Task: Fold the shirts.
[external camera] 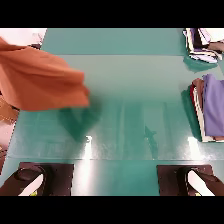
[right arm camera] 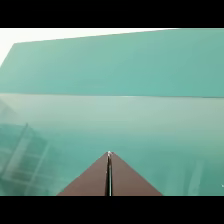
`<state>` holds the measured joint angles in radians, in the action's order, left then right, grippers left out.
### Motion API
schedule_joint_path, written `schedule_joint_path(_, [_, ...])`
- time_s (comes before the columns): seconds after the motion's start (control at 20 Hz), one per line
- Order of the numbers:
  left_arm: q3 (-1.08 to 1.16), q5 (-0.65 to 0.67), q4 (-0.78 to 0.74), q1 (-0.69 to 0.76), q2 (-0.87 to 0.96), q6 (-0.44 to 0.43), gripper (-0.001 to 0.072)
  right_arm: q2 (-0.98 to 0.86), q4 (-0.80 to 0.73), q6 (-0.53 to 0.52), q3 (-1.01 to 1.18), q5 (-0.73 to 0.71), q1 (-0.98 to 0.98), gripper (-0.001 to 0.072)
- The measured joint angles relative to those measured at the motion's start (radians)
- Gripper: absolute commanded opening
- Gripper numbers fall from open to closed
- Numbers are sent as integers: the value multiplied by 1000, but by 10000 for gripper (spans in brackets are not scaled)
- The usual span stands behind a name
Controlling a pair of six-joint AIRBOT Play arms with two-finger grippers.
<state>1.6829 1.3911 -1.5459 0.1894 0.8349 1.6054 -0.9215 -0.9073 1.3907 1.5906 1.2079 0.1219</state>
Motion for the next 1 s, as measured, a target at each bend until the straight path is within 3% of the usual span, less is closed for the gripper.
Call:
schedule_joint_path(0.4, [30,14,34,489,283,-15,41,13,-1,23,10,0,0,13])
schedule_joint_path(0.5, [32,-10,66,600,381,-40,575,23,-3,24,10,0,0,13])
schedule_joint_path(0.75, [32,-152,51,708,530,-111,584,40,-10,25,10,-1,0,13])
schedule_joint_path(1.0, [20,-216,-4,519,592,-105,584,43,-11,25,10,-1,0,13])
